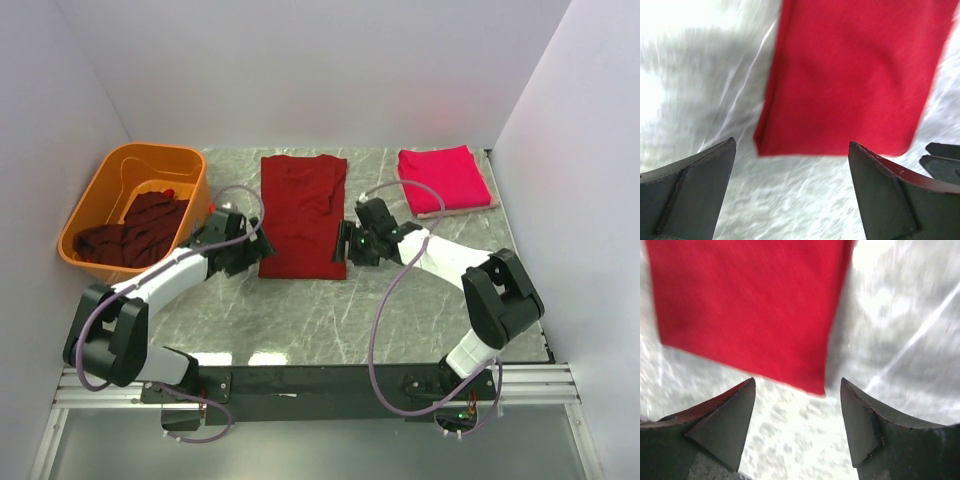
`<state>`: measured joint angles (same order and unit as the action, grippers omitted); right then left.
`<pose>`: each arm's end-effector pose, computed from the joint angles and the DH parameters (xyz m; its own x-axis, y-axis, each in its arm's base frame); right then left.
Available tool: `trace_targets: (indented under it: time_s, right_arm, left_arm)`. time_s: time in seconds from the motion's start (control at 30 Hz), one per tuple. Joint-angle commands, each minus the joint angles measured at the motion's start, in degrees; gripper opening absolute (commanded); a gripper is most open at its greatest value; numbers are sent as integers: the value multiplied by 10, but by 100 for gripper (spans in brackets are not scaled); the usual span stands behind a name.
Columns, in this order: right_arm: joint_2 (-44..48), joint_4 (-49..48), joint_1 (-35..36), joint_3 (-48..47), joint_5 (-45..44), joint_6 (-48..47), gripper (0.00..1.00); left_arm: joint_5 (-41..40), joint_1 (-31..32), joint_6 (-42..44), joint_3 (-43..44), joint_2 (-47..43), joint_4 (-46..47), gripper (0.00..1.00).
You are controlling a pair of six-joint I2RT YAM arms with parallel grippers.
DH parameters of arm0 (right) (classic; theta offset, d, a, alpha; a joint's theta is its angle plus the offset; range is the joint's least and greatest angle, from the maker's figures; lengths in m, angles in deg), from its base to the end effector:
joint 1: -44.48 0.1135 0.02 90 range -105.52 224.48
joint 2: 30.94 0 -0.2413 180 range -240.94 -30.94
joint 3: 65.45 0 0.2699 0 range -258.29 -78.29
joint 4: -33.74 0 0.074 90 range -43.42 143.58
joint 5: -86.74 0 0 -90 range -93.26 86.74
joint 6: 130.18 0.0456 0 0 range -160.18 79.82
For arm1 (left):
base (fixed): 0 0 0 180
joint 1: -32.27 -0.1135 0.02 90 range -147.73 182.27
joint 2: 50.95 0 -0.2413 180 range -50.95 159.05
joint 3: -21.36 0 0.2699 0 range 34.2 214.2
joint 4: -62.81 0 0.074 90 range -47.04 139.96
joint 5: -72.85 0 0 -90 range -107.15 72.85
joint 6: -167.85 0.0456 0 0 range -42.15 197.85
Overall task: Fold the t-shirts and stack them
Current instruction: Fold the tshirt
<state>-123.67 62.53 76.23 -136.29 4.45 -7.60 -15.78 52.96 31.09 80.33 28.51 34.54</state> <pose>0.3007 0.1933 0.1617 -0.8740 0.0866 -0.4781 -0.1461 0.8916 0.4287 0.2873 -0.1097 0.1663 -0.7500 -0.4953 -0.4385 -0.2604 0.8304 -0.4925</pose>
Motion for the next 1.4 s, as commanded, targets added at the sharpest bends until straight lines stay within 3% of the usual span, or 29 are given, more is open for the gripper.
trace_targets:
  time_s: [0.0, 0.07, 0.2, 0.37, 0.5, 0.7, 0.77, 0.8, 0.87, 0.9, 0.93, 0.97, 1.1, 1.37]
  right_arm:
    - [27, -38, 4, 42, 46, 13, 74]
    - [21, -36, 4, 46, 42, 14, 73]
    - [3, -33, 4, 54, 29, 15, 70]
    - [-18, -46, 4, 50, 28, 17, 55]
    - [-30, -50, 4, 49, 26, 22, 50]
    - [-53, -55, 5, 51, 28, 28, 45]
    - [-54, -66, 6, 56, 29, 35, 39]
    - [-56, -65, 6, 55, 31, 35, 36]
    - [-57, -67, 9, 58, 43, 39, 18]
    - [-55, -68, 11, 61, 48, 39, 12]
    - [-46, -72, 16, 67, 46, 42, 2]
    - [-40, -70, 23, 80, 43, 46, 0]
    - [15, -58, 47, 141, 33, 65, 0]
    - [181, 40, 146, 238, 13, 116, 0]
  left_arm:
    - [32, 4, -18, -49, -20, 28, 100]
    - [32, 4, -24, -58, -13, 42, 97]
    - [12, 4, -29, -56, 17, 50, 80]
    - [14, 4, -26, -46, 58, 64, 65]
    - [-6, 4, -21, -46, 70, 50, 48]
    - [5, 4, -19, -51, 83, 64, 39]
    - [8, 4, -21, -52, 90, 71, 34]
    - [9, 4, -19, -52, 94, 72, 27]
    - [8, 4, -21, -52, 99, 66, 15]
    - [9, 4, -21, -52, 99, 63, 1]
    - [14, 4, -20, -53, 96, 61, 1]
    - [15, 4, -20, -63, 91, 58, 1]
    - [-7, 24, -46, -111, 39, 26, 1]
    - [-50, 178, -167, -199, -140, -138, 1]
